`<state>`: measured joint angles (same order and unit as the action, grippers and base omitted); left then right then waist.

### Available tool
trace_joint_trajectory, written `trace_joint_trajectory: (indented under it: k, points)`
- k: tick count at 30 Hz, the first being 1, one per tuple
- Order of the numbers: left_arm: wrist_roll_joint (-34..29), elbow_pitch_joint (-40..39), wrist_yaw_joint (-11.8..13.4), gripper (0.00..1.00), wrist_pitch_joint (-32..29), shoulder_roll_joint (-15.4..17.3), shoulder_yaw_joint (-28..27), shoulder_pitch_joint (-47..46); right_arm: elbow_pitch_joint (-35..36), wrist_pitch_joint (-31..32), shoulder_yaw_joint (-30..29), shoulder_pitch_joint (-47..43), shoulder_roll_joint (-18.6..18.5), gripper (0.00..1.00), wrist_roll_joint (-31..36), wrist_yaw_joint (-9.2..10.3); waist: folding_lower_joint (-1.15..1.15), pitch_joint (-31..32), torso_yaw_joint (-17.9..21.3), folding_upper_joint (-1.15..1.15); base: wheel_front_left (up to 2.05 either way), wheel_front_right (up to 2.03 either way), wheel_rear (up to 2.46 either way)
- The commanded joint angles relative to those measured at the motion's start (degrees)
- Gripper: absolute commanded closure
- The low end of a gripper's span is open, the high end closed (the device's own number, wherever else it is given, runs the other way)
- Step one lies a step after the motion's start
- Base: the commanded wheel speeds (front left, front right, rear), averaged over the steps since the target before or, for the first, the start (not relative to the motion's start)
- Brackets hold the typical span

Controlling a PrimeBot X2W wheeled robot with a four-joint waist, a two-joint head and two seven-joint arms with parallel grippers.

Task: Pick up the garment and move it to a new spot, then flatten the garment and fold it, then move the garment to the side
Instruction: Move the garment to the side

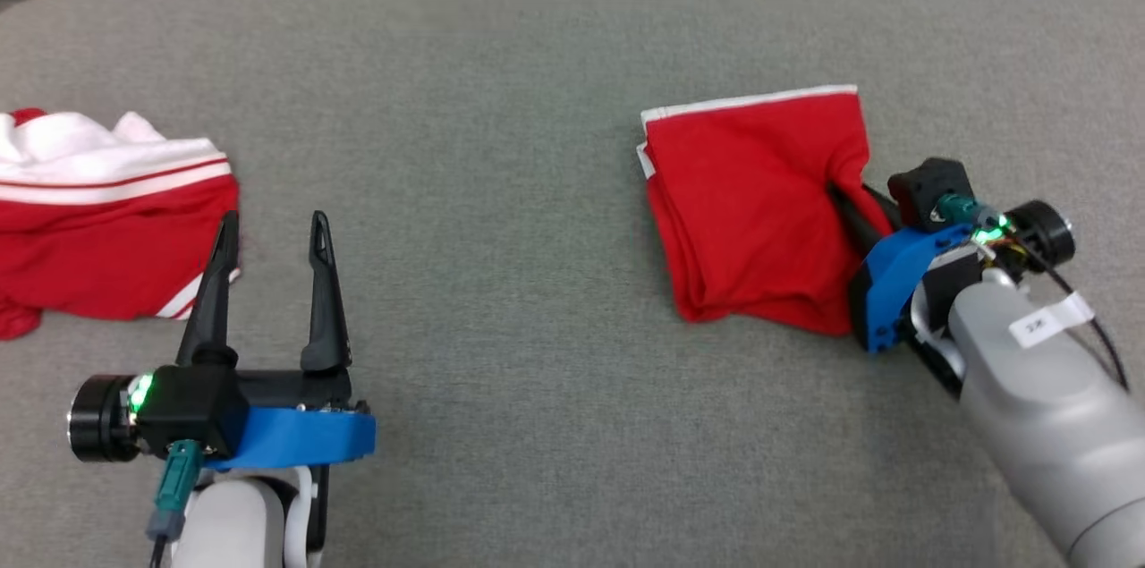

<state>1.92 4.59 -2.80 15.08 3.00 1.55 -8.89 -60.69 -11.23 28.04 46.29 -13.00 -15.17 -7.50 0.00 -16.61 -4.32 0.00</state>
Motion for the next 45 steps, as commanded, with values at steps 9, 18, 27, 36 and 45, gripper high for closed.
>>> trace_joint_trajectory:
  k: [9,18,27,36,45]
  points:
    - [-3.2,-6.6,0.2,0.0,0.1,2.4,0.8,-5.9,2.4,0.7,7.7,13.8,-11.3,1.0,-3.7,0.0,0.0,-9.6,7.8,0.0,0.0,0.0,0.0]
    - [-5.9,-13.3,1.0,0.0,0.1,7.1,2.1,-9.6,1.9,0.3,10.5,23.2,-19.2,1.0,-9.5,0.0,0.0,-18.4,15.2,0.0,0.0,0.0,0.0]
    - [-5.2,-15.4,2.8,0.0,0.1,9.6,2.0,-9.8,-2.4,0.3,13.2,30.5,-20.6,0.3,-11.4,0.0,0.0,-21.2,15.9,0.0,0.0,0.0,0.0]
    - [-3.1,-12.4,3.9,0.0,0.1,8.5,3.3,-8.6,-10.3,-3.7,8.7,31.1,-18.9,0.0,-8.0,0.0,0.0,-17.1,13.2,0.0,0.0,0.0,0.0]
    - [0.1,-7.3,5.1,0.0,0.1,6.6,1.9,-1.9,10.1,-4.0,-3.2,15.2,-15.6,0.0,-5.7,0.0,0.0,-5.8,10.1,0.0,0.0,0.0,0.0]
